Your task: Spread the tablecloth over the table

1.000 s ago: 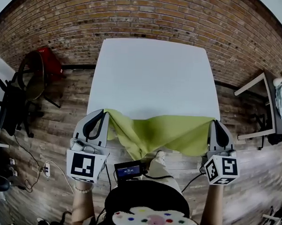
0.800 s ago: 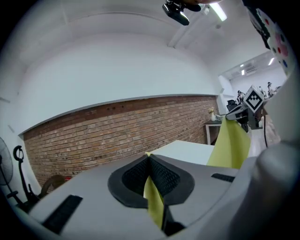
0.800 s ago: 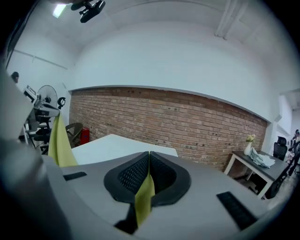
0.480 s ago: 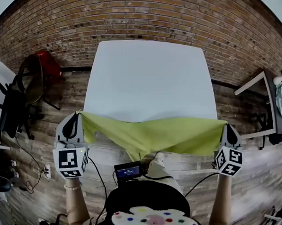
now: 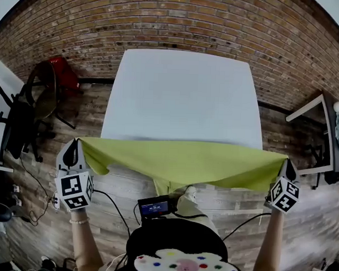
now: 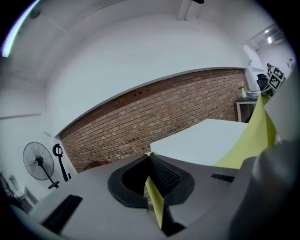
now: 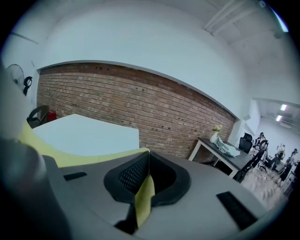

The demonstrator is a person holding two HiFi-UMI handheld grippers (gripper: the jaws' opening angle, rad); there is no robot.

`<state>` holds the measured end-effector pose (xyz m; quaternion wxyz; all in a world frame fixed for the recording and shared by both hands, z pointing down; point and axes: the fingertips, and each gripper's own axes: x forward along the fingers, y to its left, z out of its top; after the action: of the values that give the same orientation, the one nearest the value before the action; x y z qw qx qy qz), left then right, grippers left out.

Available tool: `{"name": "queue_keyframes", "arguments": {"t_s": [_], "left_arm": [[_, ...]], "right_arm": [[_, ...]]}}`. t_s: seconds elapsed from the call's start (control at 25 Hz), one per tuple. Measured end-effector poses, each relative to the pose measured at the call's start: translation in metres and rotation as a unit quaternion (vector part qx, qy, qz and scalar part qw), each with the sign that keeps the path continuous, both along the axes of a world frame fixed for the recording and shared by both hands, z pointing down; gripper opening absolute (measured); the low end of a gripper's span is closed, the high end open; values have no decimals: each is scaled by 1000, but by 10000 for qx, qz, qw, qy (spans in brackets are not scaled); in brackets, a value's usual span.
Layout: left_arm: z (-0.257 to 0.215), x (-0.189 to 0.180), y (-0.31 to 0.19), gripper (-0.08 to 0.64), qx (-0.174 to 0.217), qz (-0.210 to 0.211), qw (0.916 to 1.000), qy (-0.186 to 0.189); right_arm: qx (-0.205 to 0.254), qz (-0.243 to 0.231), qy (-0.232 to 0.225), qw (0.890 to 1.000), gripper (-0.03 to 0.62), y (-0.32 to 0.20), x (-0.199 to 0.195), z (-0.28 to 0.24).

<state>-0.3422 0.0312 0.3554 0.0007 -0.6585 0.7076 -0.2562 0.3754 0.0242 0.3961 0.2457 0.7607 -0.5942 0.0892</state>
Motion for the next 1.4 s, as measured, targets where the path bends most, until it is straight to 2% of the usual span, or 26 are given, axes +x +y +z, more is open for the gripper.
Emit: {"name": "queue_keyframes", "arguments": {"t_s": [0.2, 0.44, 0.84, 1.4], "left_arm": [[1, -23, -3, 17, 5, -284, 9995, -133], [-2, -42, -21, 17, 49, -412, 9988, -260], [-17, -60, -61, 17, 177, -482, 9976, -463], [-44, -52, -115, 17, 259, -301, 9950, -915]], "right_arm": [[51, 260, 168, 9995, 34, -9, 37, -8], [183, 400, 307, 9986, 34, -25, 67, -23], [284, 239, 476, 9982, 34, -68, 91, -46], [463, -219, 789, 9956, 34, -139, 101, -85]]}}
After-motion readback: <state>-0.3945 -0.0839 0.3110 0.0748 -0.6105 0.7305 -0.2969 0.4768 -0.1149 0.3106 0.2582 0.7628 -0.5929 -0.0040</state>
